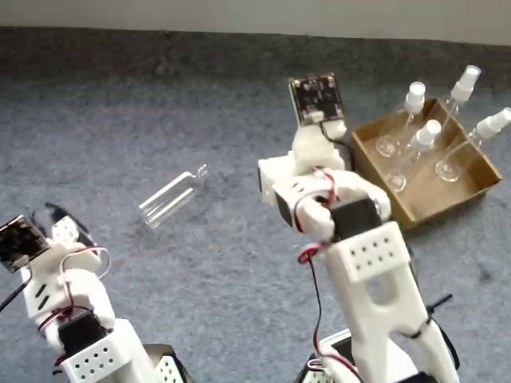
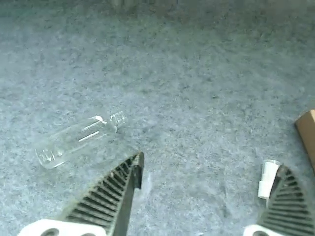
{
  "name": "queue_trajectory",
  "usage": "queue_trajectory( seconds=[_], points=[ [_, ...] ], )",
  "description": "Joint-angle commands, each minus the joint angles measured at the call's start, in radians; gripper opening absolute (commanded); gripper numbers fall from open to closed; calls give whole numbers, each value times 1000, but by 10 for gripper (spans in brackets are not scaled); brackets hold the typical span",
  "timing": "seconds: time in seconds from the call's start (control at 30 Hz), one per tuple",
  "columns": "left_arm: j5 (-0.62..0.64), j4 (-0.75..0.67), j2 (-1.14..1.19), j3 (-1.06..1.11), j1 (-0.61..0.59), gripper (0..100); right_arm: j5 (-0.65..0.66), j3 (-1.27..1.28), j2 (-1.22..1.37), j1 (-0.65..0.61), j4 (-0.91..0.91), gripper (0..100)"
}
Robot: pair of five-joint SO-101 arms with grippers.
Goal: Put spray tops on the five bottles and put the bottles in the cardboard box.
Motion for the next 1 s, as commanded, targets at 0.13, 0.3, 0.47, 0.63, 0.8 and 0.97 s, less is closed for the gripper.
queue_trajectory(
  seconds=[0.13,0.3,0.47,0.63,0.8,0.97],
  points=[
    [-15,221,-10,19,-206,34,-101,-223,222,-91,-28,354],
    [-15,221,-10,19,-206,34,-298,-335,378,-162,-28,354],
    [-15,222,-10,19,-206,34,-552,-472,555,-222,-28,356],
    [-15,222,-10,19,-206,34,-694,-641,717,-285,27,357],
    [-14,224,-10,19,-157,34,-795,-886,875,-282,142,357],
    [-15,229,-10,21,-94,34,-898,-1081,1038,-285,163,357]
  ],
)
